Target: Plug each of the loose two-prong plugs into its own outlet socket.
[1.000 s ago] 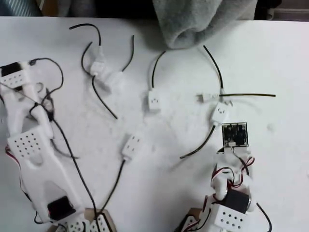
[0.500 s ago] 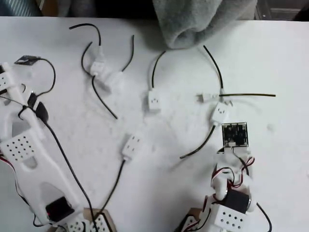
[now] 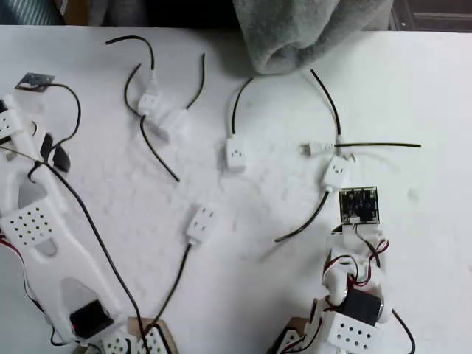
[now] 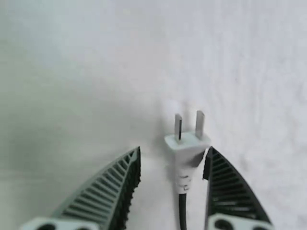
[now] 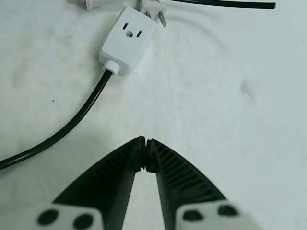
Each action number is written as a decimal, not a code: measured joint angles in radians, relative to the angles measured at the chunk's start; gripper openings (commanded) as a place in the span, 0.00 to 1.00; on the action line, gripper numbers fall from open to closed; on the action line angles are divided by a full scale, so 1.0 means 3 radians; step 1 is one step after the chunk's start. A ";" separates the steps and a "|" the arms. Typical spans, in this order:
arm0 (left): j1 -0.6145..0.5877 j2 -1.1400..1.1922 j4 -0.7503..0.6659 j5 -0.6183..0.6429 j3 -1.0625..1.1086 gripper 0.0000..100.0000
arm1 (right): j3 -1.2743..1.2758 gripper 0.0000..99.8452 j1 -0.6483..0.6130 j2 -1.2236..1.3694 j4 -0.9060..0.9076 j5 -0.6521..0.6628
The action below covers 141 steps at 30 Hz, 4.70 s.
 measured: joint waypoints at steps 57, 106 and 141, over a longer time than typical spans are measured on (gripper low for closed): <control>0.1841 -0.3856 0.0619 0.0061 0.3590 0.02 | 0.0000 0.02 0.0000 0.0000 0.0000 0.0000; 0.4086 -0.9339 -0.4419 0.1979 0.8812 0.02 | -0.0501 0.02 -0.0026 0.0000 -0.0020 0.0000; 0.4828 -0.9339 -0.4552 0.2000 0.8817 0.02 | -0.2567 0.02 -0.3299 0.0138 0.0450 -0.0056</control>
